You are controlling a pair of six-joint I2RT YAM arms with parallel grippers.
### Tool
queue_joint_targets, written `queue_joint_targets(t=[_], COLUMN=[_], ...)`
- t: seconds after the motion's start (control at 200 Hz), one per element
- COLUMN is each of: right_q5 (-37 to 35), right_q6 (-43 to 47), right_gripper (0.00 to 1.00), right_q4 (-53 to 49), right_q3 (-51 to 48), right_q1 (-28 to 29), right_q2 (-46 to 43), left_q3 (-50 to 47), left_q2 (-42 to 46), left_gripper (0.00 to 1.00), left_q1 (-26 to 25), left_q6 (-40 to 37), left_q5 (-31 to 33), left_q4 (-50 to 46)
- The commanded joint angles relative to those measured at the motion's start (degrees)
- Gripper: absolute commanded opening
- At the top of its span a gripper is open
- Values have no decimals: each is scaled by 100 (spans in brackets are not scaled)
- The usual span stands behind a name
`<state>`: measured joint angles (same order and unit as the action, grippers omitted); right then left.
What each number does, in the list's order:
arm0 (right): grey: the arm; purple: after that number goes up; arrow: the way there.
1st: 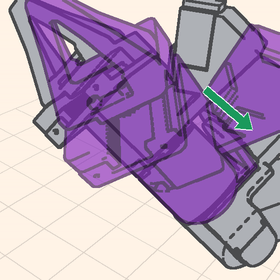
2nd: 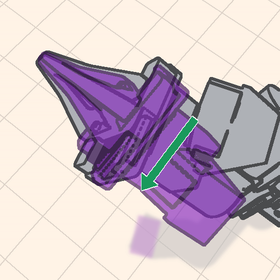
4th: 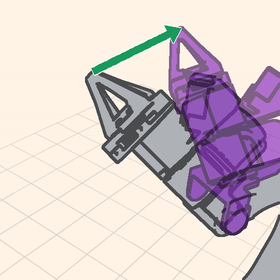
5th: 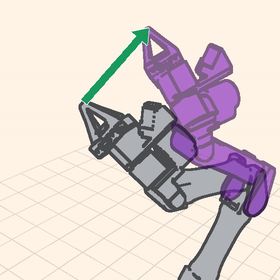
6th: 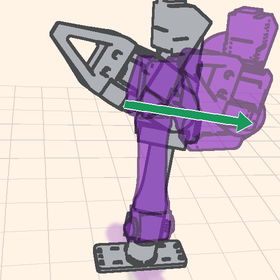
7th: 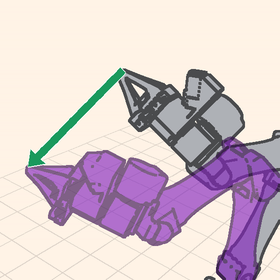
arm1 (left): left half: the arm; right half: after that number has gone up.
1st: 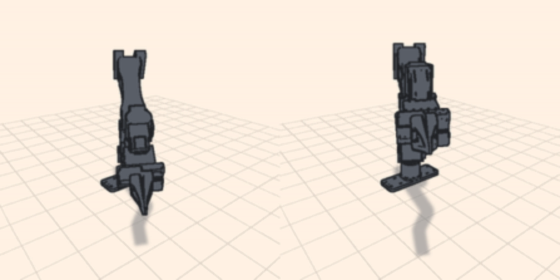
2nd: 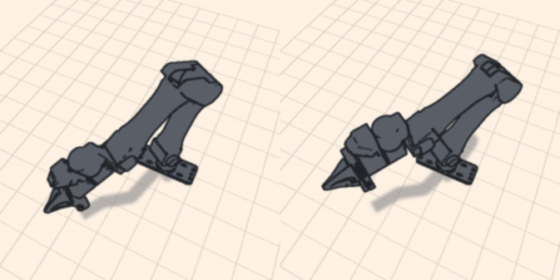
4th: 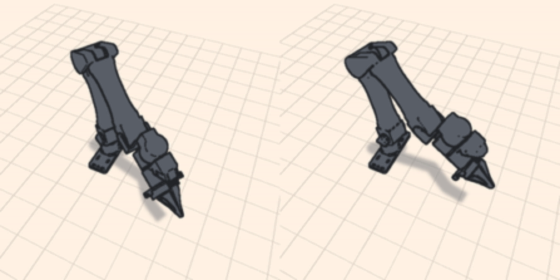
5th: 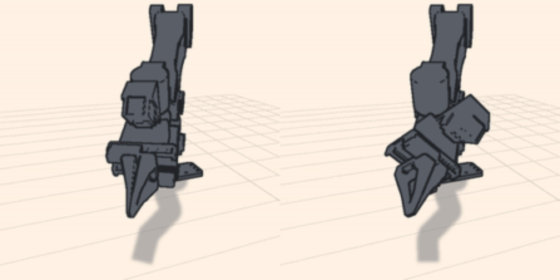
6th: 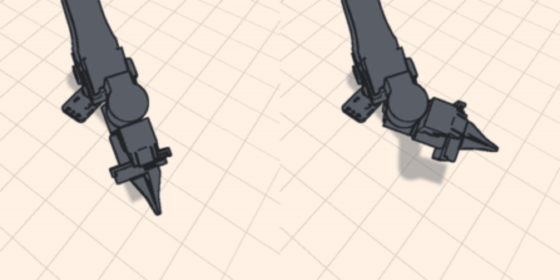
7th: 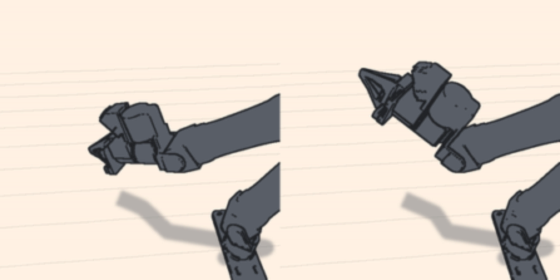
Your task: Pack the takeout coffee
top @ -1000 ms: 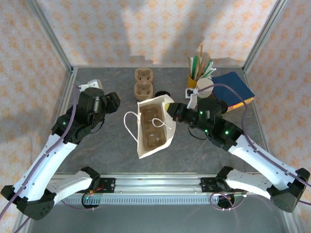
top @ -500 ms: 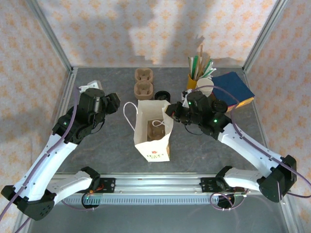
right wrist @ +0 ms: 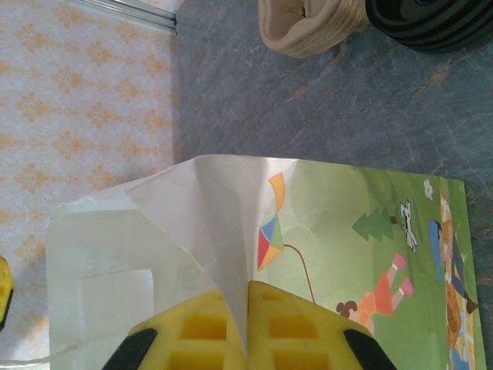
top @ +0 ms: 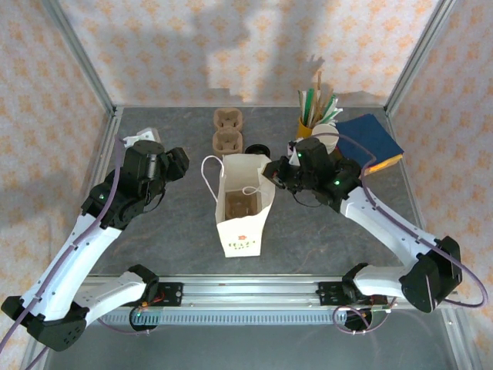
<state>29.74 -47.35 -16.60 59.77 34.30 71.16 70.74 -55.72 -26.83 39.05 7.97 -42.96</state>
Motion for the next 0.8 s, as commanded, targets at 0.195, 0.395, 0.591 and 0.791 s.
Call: queue_joint_targets(t=[0.195, 0.395, 0.591, 0.791], right_q5=[259, 231, -16, -537], right_q6=[328, 454, 697, 1039], right_gripper=[0, 4, 25, 46], right_q4=[295, 184, -216, -904], right_q3=[328, 527, 814, 1263], right_q1=[-305, -337, -381, -440], right_q2=[295, 467, 523, 422], left_q3=[17, 67, 141, 293], left_q2=[75, 70, 35, 53], left_gripper=[49, 50, 50, 50], left_q1=[62, 80, 87, 91], left_q6=[-11, -29, -33, -85], left_q5=[109, 117, 77, 152], left_q4=[16, -11, -41, -98])
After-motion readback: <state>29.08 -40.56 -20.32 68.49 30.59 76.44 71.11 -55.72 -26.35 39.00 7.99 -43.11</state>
